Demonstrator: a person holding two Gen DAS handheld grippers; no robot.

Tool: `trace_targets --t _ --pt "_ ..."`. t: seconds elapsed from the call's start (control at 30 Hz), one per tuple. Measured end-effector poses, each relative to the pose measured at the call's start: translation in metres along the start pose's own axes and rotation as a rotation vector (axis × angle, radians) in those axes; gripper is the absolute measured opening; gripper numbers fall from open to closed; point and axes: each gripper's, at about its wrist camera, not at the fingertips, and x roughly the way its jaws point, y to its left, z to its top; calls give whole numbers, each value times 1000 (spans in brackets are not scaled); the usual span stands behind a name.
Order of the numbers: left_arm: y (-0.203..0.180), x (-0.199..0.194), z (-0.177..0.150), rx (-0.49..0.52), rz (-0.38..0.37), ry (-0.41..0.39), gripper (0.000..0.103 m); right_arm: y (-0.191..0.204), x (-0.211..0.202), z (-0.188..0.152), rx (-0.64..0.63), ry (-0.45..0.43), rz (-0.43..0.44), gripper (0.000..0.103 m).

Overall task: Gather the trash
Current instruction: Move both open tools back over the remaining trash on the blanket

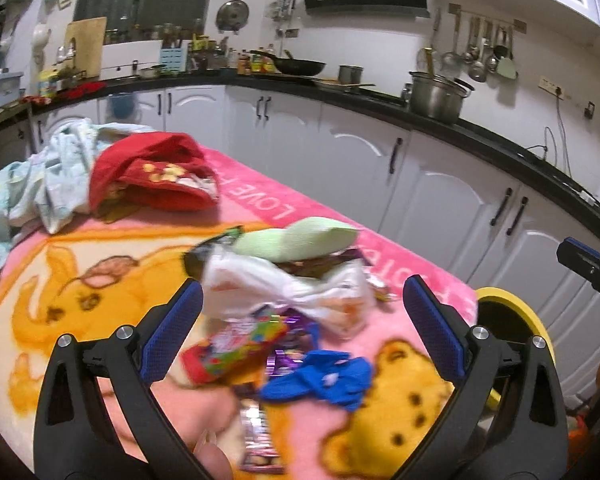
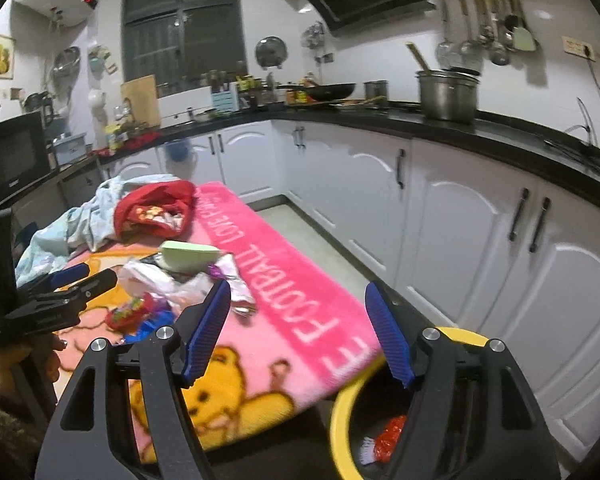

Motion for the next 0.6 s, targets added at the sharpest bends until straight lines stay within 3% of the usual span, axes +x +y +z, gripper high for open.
trace_targets --t 0.4,0.6 --pt "68 14 -9 25 -32 91 92 64 68 4 -83 102 141 68" --pt "86 35 -17 48 -108 164 92 80 106 -4 -118 173 173 68"
